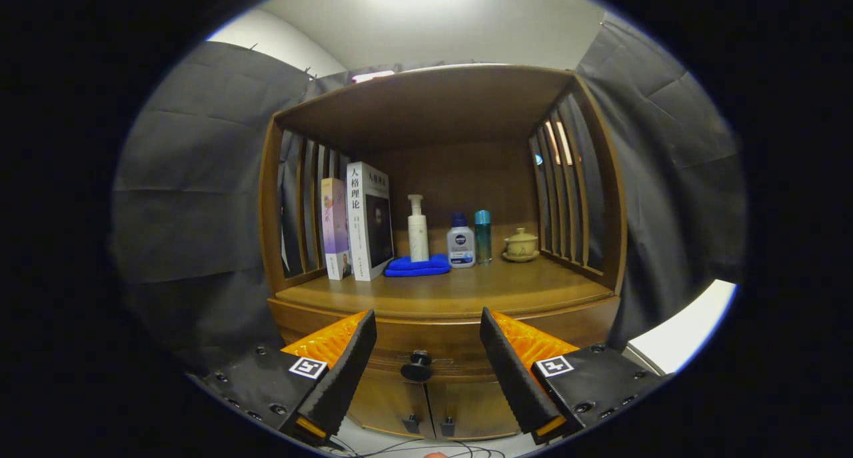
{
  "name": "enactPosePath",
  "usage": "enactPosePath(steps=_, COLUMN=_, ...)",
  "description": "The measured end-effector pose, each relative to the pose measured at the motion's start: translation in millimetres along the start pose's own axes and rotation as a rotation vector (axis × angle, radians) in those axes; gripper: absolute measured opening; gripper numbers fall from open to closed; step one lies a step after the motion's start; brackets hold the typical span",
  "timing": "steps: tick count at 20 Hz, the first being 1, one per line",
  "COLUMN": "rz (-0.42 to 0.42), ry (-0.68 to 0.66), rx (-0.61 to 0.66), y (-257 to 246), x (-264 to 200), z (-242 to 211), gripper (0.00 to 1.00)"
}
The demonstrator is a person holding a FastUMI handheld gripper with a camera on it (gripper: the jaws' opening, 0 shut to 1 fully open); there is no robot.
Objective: Pull open the drawer, take out the items inside it, and place them on the countertop above the cabinet.
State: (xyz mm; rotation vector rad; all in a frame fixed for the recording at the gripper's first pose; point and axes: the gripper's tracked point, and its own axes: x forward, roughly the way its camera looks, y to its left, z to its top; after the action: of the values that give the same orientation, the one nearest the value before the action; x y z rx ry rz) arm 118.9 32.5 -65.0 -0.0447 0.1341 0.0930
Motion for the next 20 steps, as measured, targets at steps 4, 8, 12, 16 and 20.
enactPosePath(steps=4, rz=0.005, ry=0.064, rx=0.031, y=6, x=17, z=-30, gripper=0.98)
enactPosePath(steps=8, rz=-0.002, ry=0.125, rx=0.041, y=2, x=41, z=-61, gripper=0.98)
enactPosePath(steps=12, rz=0.005, ry=0.176, rx=0.000, y=6, x=52, z=-90, gripper=0.96)
enactPosePath(steps=16, rz=-0.016, ry=0.200, rx=-0.020, y=4, x=59, z=-108, gripper=0.81)
enactPosePath(steps=20, rz=-0.022, ry=0.215, rx=-0.043, y=7, x=66, z=-115, gripper=0.58)
